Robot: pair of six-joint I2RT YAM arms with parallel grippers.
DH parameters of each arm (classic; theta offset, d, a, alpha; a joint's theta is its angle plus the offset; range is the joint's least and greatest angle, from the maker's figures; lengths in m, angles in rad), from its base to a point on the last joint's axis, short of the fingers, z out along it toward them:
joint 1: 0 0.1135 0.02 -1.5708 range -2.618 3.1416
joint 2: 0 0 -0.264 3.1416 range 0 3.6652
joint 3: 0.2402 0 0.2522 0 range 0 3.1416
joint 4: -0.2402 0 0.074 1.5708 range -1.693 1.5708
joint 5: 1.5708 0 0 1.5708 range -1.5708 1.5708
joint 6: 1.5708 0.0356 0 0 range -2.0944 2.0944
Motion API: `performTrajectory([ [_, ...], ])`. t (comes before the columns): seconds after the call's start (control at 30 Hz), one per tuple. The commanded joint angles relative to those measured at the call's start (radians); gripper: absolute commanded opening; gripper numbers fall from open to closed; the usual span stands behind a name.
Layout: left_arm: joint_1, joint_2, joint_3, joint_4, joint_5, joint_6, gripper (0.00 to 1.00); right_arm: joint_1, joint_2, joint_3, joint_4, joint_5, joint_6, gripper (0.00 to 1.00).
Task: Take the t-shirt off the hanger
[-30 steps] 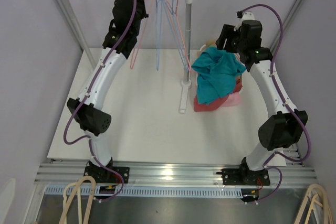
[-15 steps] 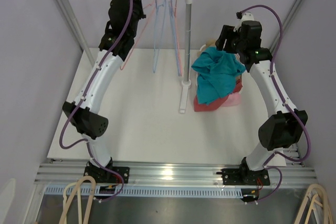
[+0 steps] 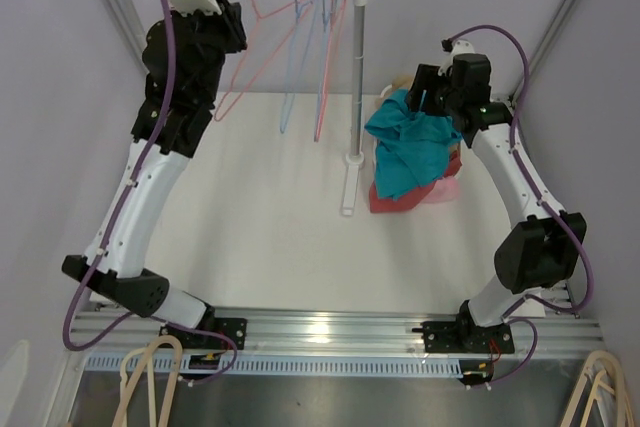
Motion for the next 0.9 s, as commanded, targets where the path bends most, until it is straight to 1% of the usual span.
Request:
performTrajectory([
  [0.0, -0.027, -0.100, -0.052, -0.045, 0.032, -0.059, 0.36, 0.021, -0.108, -0.029, 0.051, -0.014, -0.023, 0.70],
  [0.03, -0.033, -0.120, -0.061, -0.059, 0.043, -0.067, 0.39, 0.022, -0.139, -0.037, 0.050, -0.014, -0.026, 0.70],
  [0.07, -0.036, -0.140, -0.091, -0.075, 0.057, -0.068, 0.43, 0.025, -0.156, -0.045, 0.047, -0.014, -0.029, 0.80],
  [0.1, -0.042, -0.188, -0.104, -0.106, 0.083, -0.071, 0.54, 0.025, -0.173, -0.054, 0.048, -0.014, -0.028, 0.83],
  [0.13, -0.044, -0.212, -0.125, -0.115, 0.098, -0.076, 0.61, 0.025, -0.208, -0.074, 0.045, -0.013, -0.028, 0.87],
  [0.17, -0.044, -0.240, -0.165, -0.123, 0.115, -0.079, 0.70, 0.025, -0.226, -0.086, 0.048, -0.013, -0.031, 0.94],
  [0.2, -0.044, -0.272, -0.208, -0.125, 0.148, -0.079, 0.88, 0.025, -0.248, -0.098, 0.053, -0.010, -0.031, 0.98],
  [0.23, -0.044, -0.339, -0.234, -0.122, 0.161, -0.081, 0.96, 0.025, -0.291, -0.124, 0.054, -0.011, -0.037, 1.00],
  [0.27, -0.044, -0.375, -0.278, -0.120, 0.167, -0.085, 0.99, 0.024, -0.311, -0.134, 0.050, -0.011, -0.041, 0.99],
  [0.3, -0.042, -0.410, -0.330, -0.120, 0.173, -0.091, 0.99, 0.024, -0.331, -0.140, 0.042, -0.016, -0.044, 0.99],
  [0.33, -0.044, -0.483, -0.354, -0.117, 0.176, -0.105, 0.99, 0.025, -0.349, -0.148, 0.028, -0.019, -0.047, 0.99],
  [0.37, -0.042, -0.518, -0.375, -0.116, 0.178, -0.110, 1.00, 0.025, -0.383, -0.160, 0.021, -0.020, -0.046, 1.00],
  [0.4, -0.044, -0.553, -0.445, -0.119, 0.179, -0.119, 0.99, 0.025, -0.400, -0.168, 0.007, -0.020, -0.043, 1.00],
  [0.43, -0.044, -0.587, -0.467, -0.126, 0.186, -0.136, 0.99, 0.025, -0.417, -0.177, -0.002, -0.025, -0.035, 0.99],
  [0.53, -0.044, -0.728, -0.553, -0.171, 0.202, -0.154, 0.99, 0.028, -0.502, -0.253, -0.006, -0.046, 0.049, 0.99],
  [0.57, -0.044, -0.749, -0.584, -0.186, 0.204, -0.156, 0.99, 0.030, -0.556, -0.320, 0.008, -0.060, 0.063, 0.99],
  [0.67, -0.044, -0.834, -0.657, -0.249, 0.204, -0.160, 0.99, 0.041, -0.643, -0.419, 0.040, -0.085, 0.103, 0.99],
  [0.7, -0.044, -0.852, -0.703, -0.264, 0.202, -0.166, 0.99, 0.044, -0.695, -0.472, 0.036, -0.083, 0.112, 0.99],
  [0.8, -0.044, -0.926, -0.754, -0.295, 0.201, -0.185, 1.00, 0.054, -0.789, -0.561, 0.031, -0.092, 0.135, 1.00],
  [0.83, -0.044, -0.943, -0.809, -0.297, 0.204, -0.188, 0.99, 0.059, -0.808, -0.580, 0.024, -0.091, 0.144, 1.00],
  [0.87, -0.044, -0.975, -0.831, -0.292, 0.207, -0.191, 1.00, 0.064, -0.825, -0.598, 0.022, -0.094, 0.156, 1.00],
])
